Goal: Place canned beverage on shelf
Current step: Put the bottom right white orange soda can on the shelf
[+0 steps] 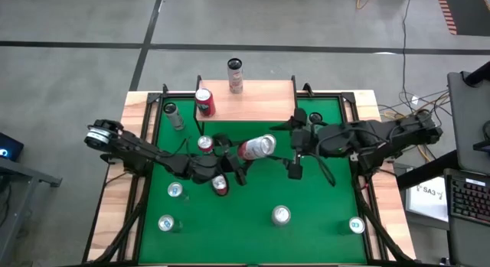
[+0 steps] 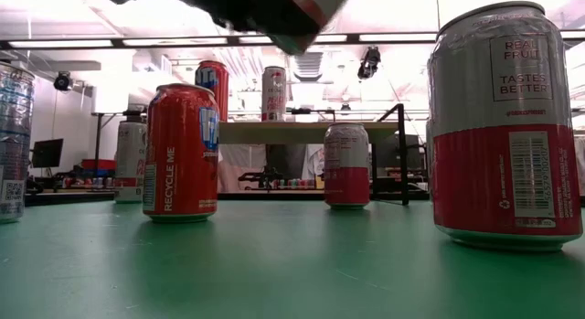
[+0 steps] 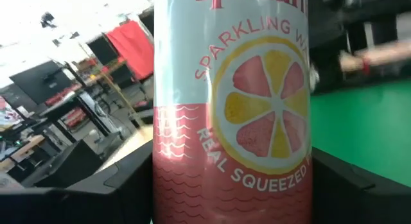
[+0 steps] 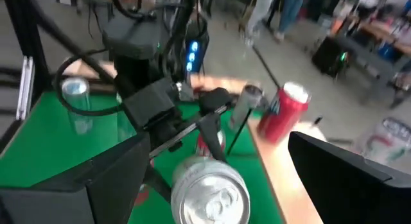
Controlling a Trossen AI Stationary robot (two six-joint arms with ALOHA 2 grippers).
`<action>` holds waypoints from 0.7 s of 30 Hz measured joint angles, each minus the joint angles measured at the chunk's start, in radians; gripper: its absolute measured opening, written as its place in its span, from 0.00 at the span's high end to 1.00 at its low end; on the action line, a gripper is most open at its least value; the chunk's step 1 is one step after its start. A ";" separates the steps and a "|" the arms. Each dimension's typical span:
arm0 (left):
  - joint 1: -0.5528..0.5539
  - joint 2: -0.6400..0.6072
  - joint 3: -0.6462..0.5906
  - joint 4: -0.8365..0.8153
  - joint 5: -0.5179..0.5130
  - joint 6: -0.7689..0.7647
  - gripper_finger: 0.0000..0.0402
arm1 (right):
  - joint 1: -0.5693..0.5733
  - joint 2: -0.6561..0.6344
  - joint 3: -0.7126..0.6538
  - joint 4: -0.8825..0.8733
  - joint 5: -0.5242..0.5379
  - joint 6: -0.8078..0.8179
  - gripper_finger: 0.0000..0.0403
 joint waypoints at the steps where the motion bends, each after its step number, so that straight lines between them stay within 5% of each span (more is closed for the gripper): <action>1: -0.011 -0.020 -0.010 0.007 -0.001 0.004 0.30 | 0.002 -0.005 -0.010 0.022 0.000 -0.015 0.10; 9: -0.076 -0.196 -0.164 0.214 -0.006 0.074 0.30 | 0.002 -0.025 -0.166 0.283 0.000 -0.058 0.10; 21: -0.095 -0.333 -0.293 0.349 0.000 0.109 0.30 | -0.028 0.146 -0.460 1.113 0.009 -0.158 0.10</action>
